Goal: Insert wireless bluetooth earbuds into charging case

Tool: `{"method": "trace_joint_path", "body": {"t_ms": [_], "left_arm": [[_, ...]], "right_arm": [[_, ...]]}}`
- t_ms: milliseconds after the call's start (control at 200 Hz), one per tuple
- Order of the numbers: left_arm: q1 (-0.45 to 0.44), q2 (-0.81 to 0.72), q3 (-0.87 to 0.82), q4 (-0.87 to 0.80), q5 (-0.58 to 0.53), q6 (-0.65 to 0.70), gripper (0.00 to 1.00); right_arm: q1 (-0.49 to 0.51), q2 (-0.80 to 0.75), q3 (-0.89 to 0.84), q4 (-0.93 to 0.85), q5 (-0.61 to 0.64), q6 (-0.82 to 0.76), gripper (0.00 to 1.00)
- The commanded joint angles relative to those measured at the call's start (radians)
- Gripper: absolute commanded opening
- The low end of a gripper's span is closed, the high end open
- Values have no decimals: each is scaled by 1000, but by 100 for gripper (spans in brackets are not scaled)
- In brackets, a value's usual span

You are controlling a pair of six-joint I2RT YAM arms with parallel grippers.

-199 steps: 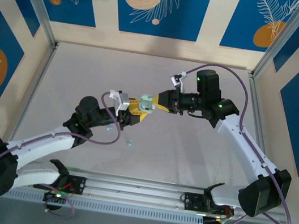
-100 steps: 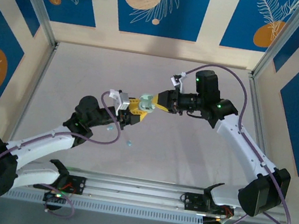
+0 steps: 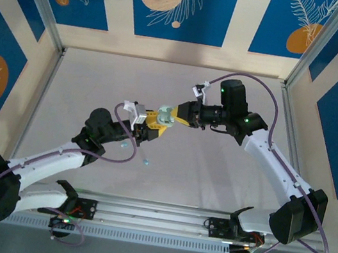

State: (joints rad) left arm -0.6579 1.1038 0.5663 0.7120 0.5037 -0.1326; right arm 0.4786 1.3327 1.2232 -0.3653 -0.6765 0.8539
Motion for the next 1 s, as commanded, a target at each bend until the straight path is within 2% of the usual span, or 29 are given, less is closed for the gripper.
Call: {"method": "trace_joint_path", "body": {"t_ms": [0, 330, 995], "left_arm": [[-11, 4, 33, 62, 23, -16, 27], [-11, -5, 22, 74, 11, -19, 27], [-11, -4, 26, 63, 7, -10, 27]], "right_arm": [[12, 5, -14, 22, 11, 15, 21], [15, -1, 16, -104, 83, -68, 26], [12, -32, 29, -126, 95, -84, 34]]}}
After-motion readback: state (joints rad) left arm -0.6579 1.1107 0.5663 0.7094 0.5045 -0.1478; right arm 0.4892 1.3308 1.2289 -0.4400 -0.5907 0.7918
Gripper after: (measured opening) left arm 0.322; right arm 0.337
